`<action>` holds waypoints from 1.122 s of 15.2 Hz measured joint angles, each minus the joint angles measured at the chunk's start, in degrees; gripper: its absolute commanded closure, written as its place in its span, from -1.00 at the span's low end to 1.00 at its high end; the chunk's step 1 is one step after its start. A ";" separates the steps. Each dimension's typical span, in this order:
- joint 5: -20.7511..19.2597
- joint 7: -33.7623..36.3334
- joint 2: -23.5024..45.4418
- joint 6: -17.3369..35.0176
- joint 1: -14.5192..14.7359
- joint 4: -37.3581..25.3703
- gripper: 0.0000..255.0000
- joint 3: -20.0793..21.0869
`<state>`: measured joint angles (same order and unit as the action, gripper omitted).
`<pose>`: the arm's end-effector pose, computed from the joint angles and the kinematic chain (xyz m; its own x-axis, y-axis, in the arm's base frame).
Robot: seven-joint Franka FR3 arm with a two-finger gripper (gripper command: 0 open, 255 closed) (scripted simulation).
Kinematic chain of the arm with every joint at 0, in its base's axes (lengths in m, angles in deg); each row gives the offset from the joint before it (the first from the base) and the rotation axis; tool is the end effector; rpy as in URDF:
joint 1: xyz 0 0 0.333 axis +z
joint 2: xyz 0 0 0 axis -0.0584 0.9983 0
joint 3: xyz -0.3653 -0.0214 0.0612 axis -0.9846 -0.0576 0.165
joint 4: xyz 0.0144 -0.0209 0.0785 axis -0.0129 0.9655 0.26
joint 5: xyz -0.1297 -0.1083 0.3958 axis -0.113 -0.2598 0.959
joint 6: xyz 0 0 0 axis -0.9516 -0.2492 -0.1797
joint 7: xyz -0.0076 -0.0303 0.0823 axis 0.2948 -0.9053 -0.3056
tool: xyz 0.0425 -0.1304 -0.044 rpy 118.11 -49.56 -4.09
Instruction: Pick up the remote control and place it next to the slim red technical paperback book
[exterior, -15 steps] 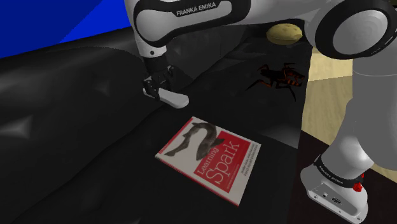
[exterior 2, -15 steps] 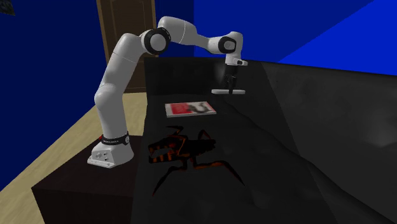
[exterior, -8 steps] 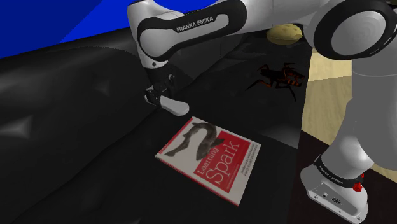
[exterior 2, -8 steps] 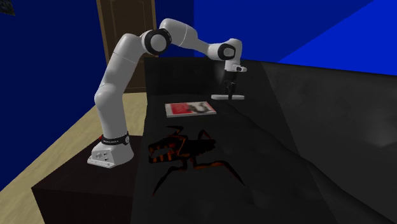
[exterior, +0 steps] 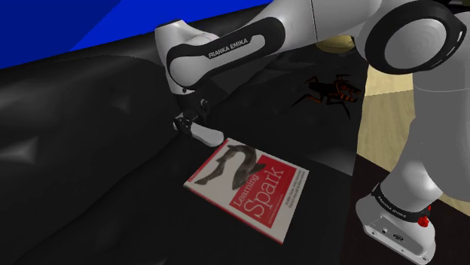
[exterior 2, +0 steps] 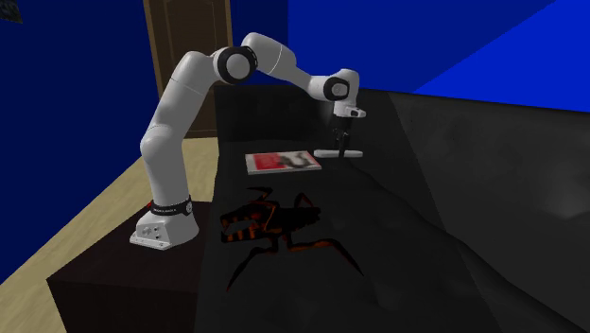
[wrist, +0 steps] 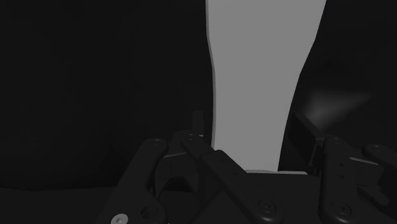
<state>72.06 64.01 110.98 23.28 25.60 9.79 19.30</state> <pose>0.6379 0.3992 0.3650 0.9522 0.2901 -0.0951 0.2935 -0.9557 0.0236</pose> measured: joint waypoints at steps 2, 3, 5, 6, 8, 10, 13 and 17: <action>-0.03 -0.11 0.45 0.98 -0.09 0.52 1.00 -0.05; -0.03 -0.12 0.52 1.19 -0.10 0.66 1.00 -0.06; -0.04 -0.10 0.53 1.30 -0.09 0.74 1.00 -0.05; -0.04 -0.10 0.53 1.32 -0.08 0.76 1.00 -0.05; -0.04 -0.09 0.53 1.33 -0.08 0.77 1.00 -0.05; -0.04 -0.10 0.52 1.34 -0.08 0.78 -1.00 -0.05; -0.04 -0.10 0.51 1.35 -0.09 0.78 -1.00 -0.05; -0.01 -0.16 0.55 -0.92 -0.07 -1.58 -1.00 -0.05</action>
<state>72.05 63.85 111.52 22.36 25.53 8.21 19.25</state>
